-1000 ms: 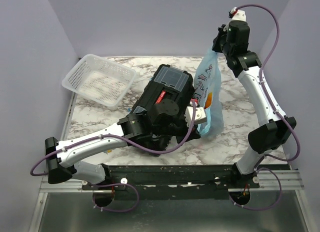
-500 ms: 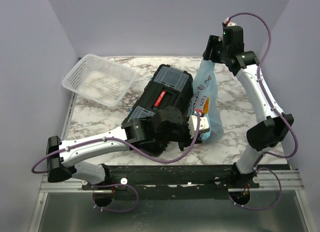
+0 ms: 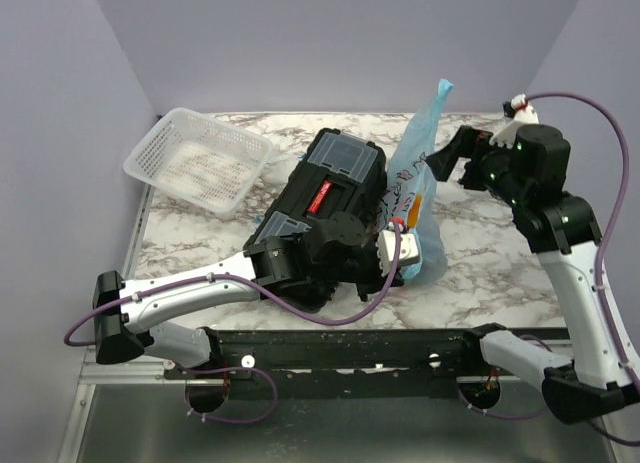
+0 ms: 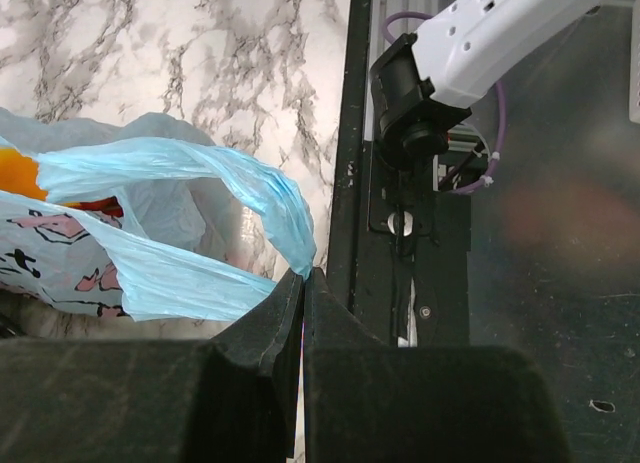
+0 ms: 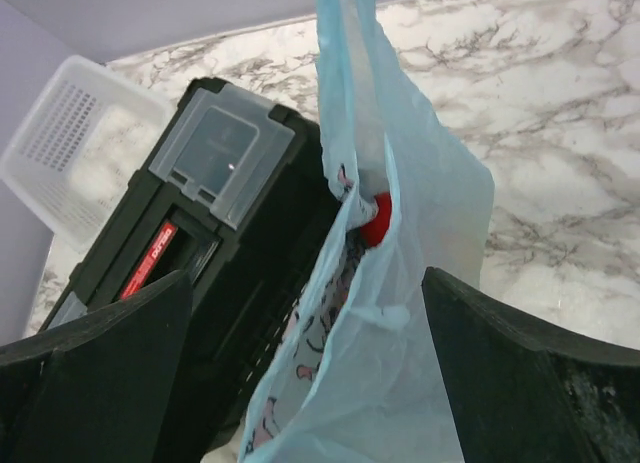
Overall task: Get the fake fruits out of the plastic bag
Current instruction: Adjust the plastic bag at the center of the board.
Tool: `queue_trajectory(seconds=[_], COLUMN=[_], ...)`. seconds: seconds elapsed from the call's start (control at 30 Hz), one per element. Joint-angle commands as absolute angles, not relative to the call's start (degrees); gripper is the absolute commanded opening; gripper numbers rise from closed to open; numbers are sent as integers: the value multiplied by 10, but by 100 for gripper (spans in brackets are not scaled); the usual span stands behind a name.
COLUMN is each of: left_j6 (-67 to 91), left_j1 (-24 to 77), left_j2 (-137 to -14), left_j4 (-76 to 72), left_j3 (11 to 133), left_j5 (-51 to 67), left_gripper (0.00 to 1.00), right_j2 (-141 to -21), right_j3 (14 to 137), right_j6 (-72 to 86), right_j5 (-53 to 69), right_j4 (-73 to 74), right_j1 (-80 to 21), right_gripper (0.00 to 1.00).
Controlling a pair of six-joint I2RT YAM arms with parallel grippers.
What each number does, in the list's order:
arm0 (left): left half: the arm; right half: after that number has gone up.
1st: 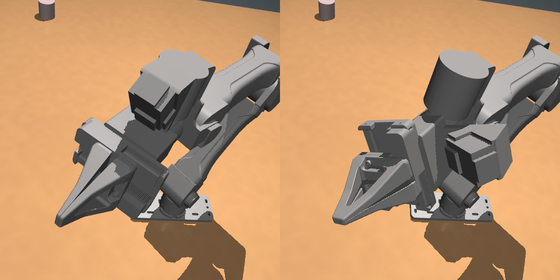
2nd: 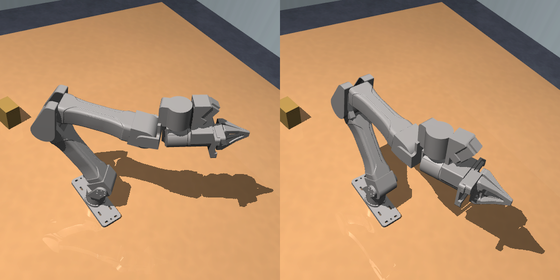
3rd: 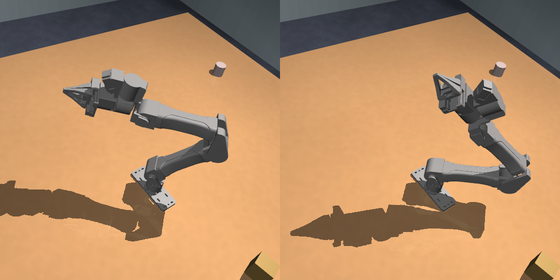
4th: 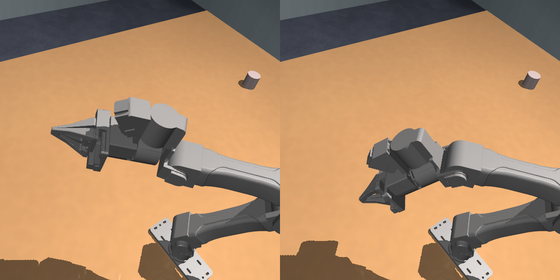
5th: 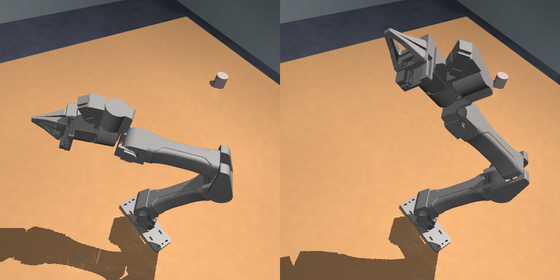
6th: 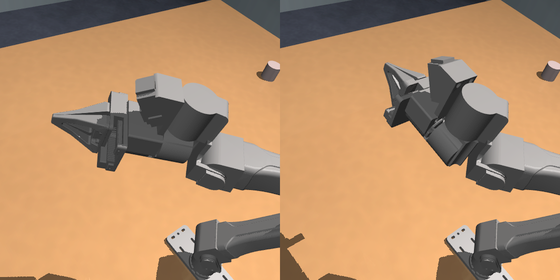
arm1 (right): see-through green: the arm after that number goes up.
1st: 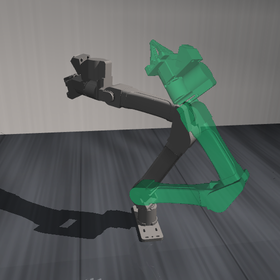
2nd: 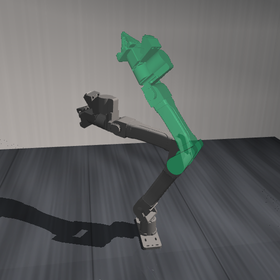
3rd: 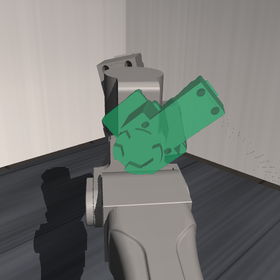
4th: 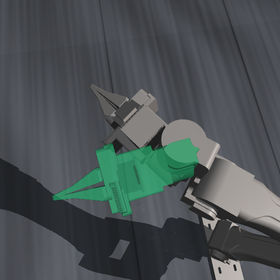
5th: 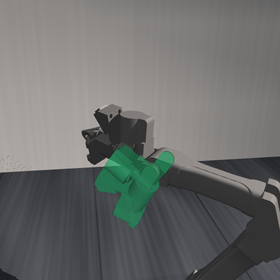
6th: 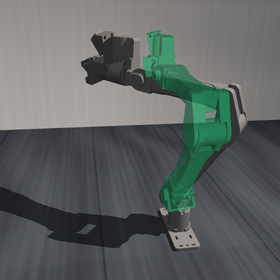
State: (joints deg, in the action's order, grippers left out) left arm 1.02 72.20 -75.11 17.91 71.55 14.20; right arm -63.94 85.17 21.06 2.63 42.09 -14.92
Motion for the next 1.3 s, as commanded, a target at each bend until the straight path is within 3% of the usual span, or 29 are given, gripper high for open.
queue_trajectory(seconds=[0.0, 0.17, 0.43, 0.5, 0.67, 0.8, 0.87, 0.97, 1.03, 1.13, 1.27], left_j6=[3, 3, 3, 3, 9, 13, 12, 6, 3, 8, 34], left_j1=[719, 719, 719, 719, 719, 719, 719, 719, 714, 689, 639], left_j2=[-736, -742, -751, -752, -763, -776, -785, -789, -787, -774, -750], left_j4=[176, 179, 188, 189, 197, 221, 243, 273, 288, 303, 295], left_j3=[706, 714, 724, 726, 739, 760, 775, 791, 800, 809, 815], left_j5=[155, 164, 168, 173, 186, 197, 205, 211, 199, 215, 254], left_gripper=[0, 0, 0, 0, 0, 0, 0, 15, 34, 54, 67], right_j2=[-580, -568, -534, -536, -560, -571, -565, -543, -528, -506, -476], right_j3=[739, 672, 593, 584, 559, 550, 544, 530, 523, 511, 491], right_j6=[269, 353, 349, 350, 353, 339, 332, 325, 321, 313, 305], right_j5=[3, -40, -7, -4, 34, 41, 50, 50, 50, 53, 54], right_j4=[403, 410, 345, 331, 301, 298, 291, 278, 272, 267, 260], right_j1=[-148, -148, -147, -148, -148, -148, -148, -148, -148, -148, -147], right_gripper=[100, 100, 85, 77, 73, 57, 42, 18, 4, 1, 1])
